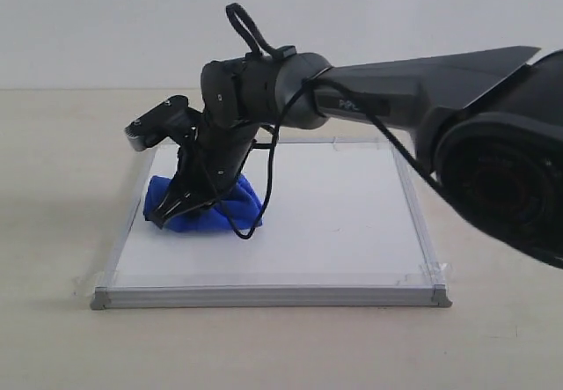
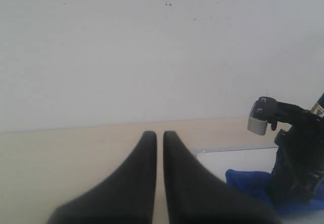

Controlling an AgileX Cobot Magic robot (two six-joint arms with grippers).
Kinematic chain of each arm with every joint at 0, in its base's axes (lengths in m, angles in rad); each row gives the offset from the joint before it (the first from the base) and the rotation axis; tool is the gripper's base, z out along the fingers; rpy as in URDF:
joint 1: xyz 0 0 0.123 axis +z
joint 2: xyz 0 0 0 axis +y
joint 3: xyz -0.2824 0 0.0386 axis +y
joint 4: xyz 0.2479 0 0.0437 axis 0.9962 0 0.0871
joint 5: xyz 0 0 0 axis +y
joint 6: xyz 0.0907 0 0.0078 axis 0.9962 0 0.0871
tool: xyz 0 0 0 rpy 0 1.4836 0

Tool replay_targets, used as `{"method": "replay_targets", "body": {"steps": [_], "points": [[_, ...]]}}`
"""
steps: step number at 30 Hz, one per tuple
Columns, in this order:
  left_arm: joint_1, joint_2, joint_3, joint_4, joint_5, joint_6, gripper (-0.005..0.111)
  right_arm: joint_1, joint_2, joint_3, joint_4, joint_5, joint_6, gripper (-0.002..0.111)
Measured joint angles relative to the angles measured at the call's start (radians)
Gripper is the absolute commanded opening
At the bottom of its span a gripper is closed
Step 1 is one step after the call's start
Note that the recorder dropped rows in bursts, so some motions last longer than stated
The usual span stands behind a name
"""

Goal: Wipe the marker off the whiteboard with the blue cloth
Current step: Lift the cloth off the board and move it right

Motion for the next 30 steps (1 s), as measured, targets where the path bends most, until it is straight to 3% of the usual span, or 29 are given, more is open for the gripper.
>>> {"method": "replay_targets", "body": {"steps": [6, 13, 16, 23, 30], "points": [[0.0, 0.0, 0.0, 0.0, 0.0, 0.0, 0.004, -0.042, -0.168, 0.255, 0.005, -0.127, 0.023, 0.0], [0.0, 0.0, 0.0, 0.0, 0.0, 0.0, 0.004, -0.156, -0.447, 0.629, 0.003, -0.38, 0.125, 0.0], [0.0, 0.0, 0.0, 0.0, 0.0, 0.0, 0.004, -0.204, -0.571, 0.709, 0.003, -0.411, 0.17, 0.0], [0.0, 0.0, 0.0, 0.0, 0.0, 0.0, 0.004, -0.31, -0.769, 0.739, -0.011, -0.348, 0.236, 0.0], [0.0, 0.0, 0.0, 0.0, 0.0, 0.0, 0.004, -0.485, -0.827, 0.741, -0.011, -0.204, 0.303, 0.0]]}}
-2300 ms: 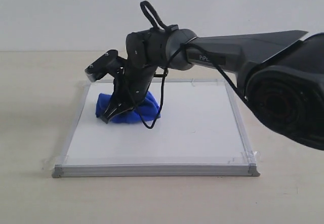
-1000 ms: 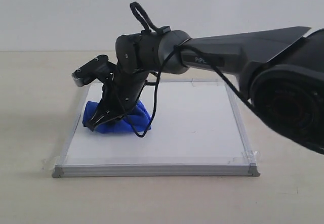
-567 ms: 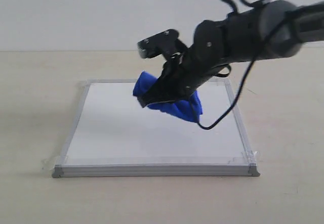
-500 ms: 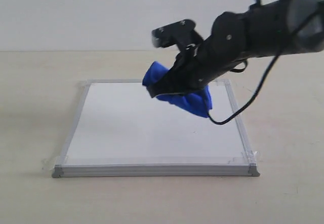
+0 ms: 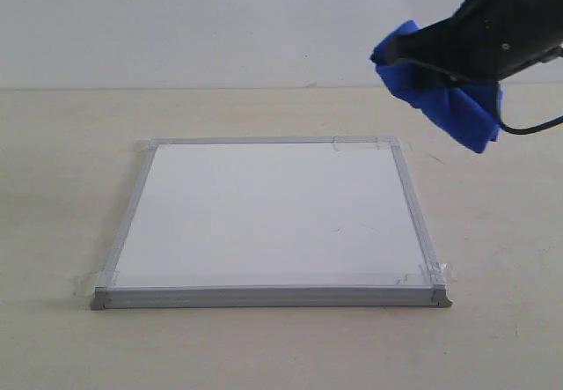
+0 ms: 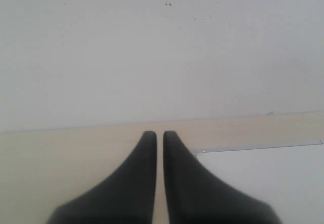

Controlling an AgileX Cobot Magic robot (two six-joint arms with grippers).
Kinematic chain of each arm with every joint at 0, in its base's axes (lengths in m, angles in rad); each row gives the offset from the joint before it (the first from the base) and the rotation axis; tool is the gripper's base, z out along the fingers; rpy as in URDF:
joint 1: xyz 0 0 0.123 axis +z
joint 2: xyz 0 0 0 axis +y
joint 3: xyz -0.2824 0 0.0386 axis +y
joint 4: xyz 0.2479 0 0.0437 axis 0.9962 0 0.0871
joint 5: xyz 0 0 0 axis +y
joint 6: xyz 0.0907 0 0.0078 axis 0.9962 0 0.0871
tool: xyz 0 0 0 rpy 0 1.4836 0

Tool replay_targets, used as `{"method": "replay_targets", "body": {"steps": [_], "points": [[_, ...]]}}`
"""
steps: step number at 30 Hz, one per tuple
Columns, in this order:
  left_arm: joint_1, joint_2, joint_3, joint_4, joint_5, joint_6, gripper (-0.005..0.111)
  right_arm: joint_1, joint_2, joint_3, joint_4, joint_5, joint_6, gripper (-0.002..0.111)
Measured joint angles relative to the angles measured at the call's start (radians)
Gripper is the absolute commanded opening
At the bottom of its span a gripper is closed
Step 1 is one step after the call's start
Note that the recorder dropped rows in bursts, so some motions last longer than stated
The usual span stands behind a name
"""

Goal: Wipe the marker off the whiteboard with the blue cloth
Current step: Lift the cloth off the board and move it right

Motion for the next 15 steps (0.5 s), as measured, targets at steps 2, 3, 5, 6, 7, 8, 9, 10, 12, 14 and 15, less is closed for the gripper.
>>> {"method": "replay_targets", "body": {"steps": [2, 3, 5, 6, 7, 8, 9, 10, 12, 14, 15], "points": [[0.0, 0.0, 0.0, 0.0, 0.0, 0.0, 0.004, -0.038, 0.0, 0.0, 0.0, 0.034, 0.001, 0.0], [0.0, 0.0, 0.0, 0.0, 0.0, 0.0, 0.004, -0.055, 0.0, 0.0, 0.0, 0.043, 0.001, 0.0], [0.0, 0.0, 0.0, 0.0, 0.0, 0.0, 0.004, -0.082, 0.0, 0.0, 0.0, 0.053, 0.005, 0.0], [0.0, 0.0, 0.0, 0.0, 0.0, 0.0, 0.004, -0.089, 0.0, 0.0, 0.0, 0.056, 0.013, 0.0], [0.0, 0.0, 0.0, 0.0, 0.0, 0.0, 0.004, -0.095, 0.0, 0.0, 0.0, 0.058, 0.028, 0.0], [0.0, 0.0, 0.0, 0.0, 0.0, 0.0, 0.004, -0.098, 0.0, 0.0, -0.008, 0.06, 0.054, 0.0], [0.0, 0.0, 0.0, 0.0, 0.0, 0.0, 0.004, -0.099, 0.0, 0.0, -0.022, 0.062, 0.08, 0.0], [0.0, 0.0, 0.0, 0.0, 0.0, 0.0, 0.004, -0.099, 0.0, 0.0, -0.037, 0.067, 0.12, 0.0], [0.0, 0.0, 0.0, 0.0, 0.0, 0.0, 0.004, -0.099, 0.002, 0.002, -0.078, 0.084, 0.218, 0.0], [0.0, 0.0, 0.0, 0.0, 0.0, 0.0, 0.004, -0.099, 0.004, 0.026, -0.131, 0.081, 0.328, 0.0], [0.0, 0.0, 0.0, 0.0, 0.0, 0.0, 0.004, -0.099, 0.004, 0.044, -0.151, 0.07, 0.372, 0.0]]}}
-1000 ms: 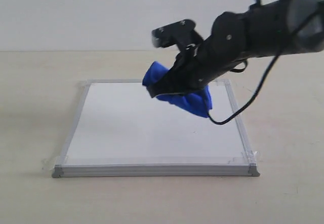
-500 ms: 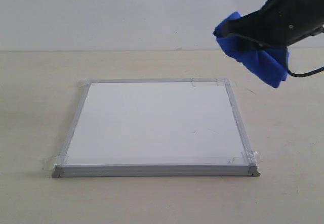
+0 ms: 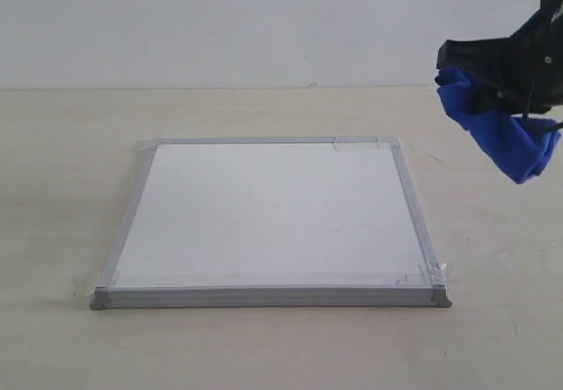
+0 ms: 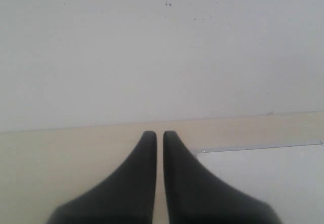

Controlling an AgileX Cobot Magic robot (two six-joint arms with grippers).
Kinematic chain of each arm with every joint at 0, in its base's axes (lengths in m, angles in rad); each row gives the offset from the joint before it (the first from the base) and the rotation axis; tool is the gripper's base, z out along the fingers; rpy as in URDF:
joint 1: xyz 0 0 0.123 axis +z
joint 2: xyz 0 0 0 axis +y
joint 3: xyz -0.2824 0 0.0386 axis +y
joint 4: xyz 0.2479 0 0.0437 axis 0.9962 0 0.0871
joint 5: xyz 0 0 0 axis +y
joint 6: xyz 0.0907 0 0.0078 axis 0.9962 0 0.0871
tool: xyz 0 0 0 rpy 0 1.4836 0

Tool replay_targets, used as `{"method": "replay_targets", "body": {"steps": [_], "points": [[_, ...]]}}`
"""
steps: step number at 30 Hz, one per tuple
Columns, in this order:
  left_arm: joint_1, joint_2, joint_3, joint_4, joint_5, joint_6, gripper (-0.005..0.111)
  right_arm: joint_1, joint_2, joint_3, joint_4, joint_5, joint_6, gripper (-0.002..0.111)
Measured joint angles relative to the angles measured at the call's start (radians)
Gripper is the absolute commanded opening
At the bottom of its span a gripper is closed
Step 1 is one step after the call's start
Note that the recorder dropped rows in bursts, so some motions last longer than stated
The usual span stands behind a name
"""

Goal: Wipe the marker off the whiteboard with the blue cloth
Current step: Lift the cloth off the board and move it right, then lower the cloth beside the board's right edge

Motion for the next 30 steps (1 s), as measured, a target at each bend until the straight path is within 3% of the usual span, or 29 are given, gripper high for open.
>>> {"method": "replay_targets", "body": {"steps": [8, 23, 26, 28, 30], "points": [[0.0, 0.0, 0.0, 0.0, 0.0, 0.0, 0.004, 0.031, 0.026, 0.207, -0.081, -0.292, 0.301, 0.0], [0.0, 0.0, 0.0, 0.0, 0.0, 0.0, 0.004, 0.032, 0.321, 0.215, -0.11, -0.507, 0.409, 0.002], [0.0, 0.0, 0.0, 0.0, 0.0, 0.0, 0.004, 0.033, 0.343, 0.215, -0.11, -0.533, 0.409, 0.02], [0.0, 0.0, 0.0, 0.0, 0.0, 0.0, 0.004, 0.033, 0.347, 0.215, -0.11, -0.544, 0.409, 0.038], [0.0, 0.0, 0.0, 0.0, 0.0, 0.0, 0.004, 0.033, 0.348, 0.215, -0.11, -0.55, 0.409, 0.064]]}}
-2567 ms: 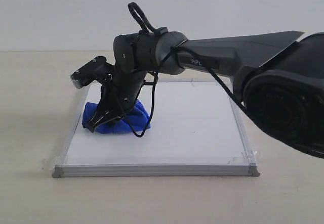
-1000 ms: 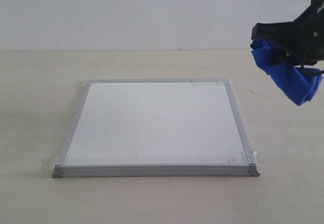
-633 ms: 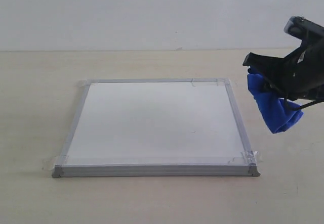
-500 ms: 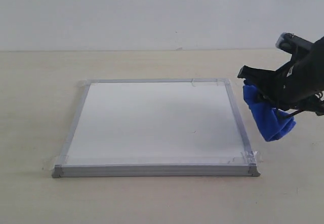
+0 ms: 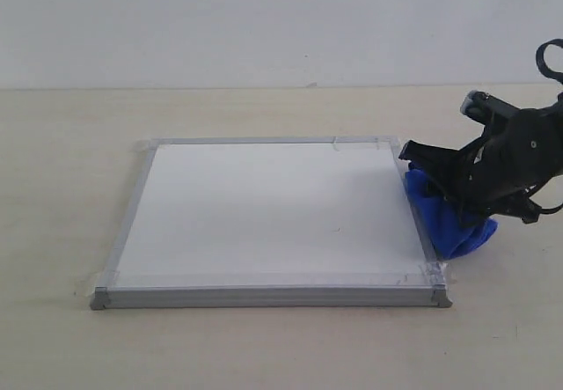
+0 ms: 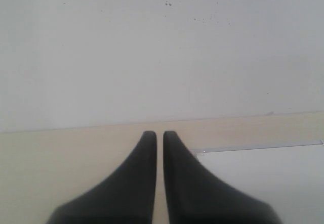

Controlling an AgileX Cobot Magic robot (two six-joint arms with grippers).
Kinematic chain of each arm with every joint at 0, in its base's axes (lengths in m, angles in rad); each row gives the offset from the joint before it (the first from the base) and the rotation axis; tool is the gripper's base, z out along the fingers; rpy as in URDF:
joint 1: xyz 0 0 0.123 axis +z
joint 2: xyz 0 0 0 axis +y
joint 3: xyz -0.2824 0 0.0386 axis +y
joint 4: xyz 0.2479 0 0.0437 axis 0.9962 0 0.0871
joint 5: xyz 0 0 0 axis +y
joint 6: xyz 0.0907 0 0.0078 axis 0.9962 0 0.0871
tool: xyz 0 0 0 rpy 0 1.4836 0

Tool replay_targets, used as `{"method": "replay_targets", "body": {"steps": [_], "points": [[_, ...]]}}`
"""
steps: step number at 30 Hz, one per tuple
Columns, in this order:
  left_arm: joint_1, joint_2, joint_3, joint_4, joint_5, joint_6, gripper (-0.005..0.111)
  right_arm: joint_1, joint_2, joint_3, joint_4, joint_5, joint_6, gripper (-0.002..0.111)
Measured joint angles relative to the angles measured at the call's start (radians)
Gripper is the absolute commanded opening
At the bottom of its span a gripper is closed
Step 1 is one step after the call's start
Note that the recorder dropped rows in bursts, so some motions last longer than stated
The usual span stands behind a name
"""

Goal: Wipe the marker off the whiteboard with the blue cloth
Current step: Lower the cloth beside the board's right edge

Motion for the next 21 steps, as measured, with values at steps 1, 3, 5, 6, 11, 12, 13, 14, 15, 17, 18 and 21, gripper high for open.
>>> {"method": "replay_targets", "body": {"steps": [1, 3, 5, 6, 11, 12, 13, 14, 15, 17, 18, 21], "points": [[0.0, 0.0, 0.0, 0.0, 0.0, 0.0, 0.004, 0.0, 0.0, 0.0, 0.0, -0.005, 0.0, 0.071], [0.0, 0.0, 0.0, 0.0, 0.0, 0.0, 0.004, 0.0, 0.0, -0.002, -0.002, -0.02, 0.0, 0.075], [0.0, 0.0, 0.0, 0.0, 0.0, 0.0, 0.004, 0.0, 0.0, -0.003, -0.004, -0.024, 0.0, 0.072], [0.0, 0.0, 0.0, 0.0, 0.0, 0.0, 0.004, 0.0, 0.0, -0.003, -0.004, -0.026, 0.0, 0.07], [0.0, 0.0, 0.0, 0.0, 0.0, 0.0, 0.004, 0.0, 0.0, -0.003, -0.007, -0.028, 0.0, 0.065], [0.0, 0.0, 0.0, 0.0, 0.0, 0.0, 0.004, 0.0, 0.0, -0.003, -0.007, -0.028, -0.009, 0.065], [0.0, 0.0, 0.0, 0.0, 0.0, 0.0, 0.004, 0.0, 0.0, -0.003, -0.007, -0.028, -0.018, 0.065], [0.0, 0.0, 0.0, 0.0, 0.0, 0.0, 0.004, 0.0, 0.0, -0.003, -0.007, -0.028, -0.034, 0.065], [0.0, 0.0, 0.0, 0.0, 0.0, 0.0, 0.004, 0.0, 0.0, -0.003, -0.007, -0.028, -0.055, 0.065], [0.0, 0.0, 0.0, 0.0, 0.0, 0.0, 0.004, 0.0, -0.01, -0.003, -0.007, -0.028, -0.093, 0.065], [0.0, 0.0, 0.0, 0.0, 0.0, 0.0, 0.004, 0.0, -0.024, -0.003, -0.007, -0.028, -0.115, 0.065], [0.0, 0.0, 0.0, 0.0, 0.0, 0.0, 0.004, -0.021, -0.076, -0.001, -0.01, -0.023, -0.178, 0.065]]}}
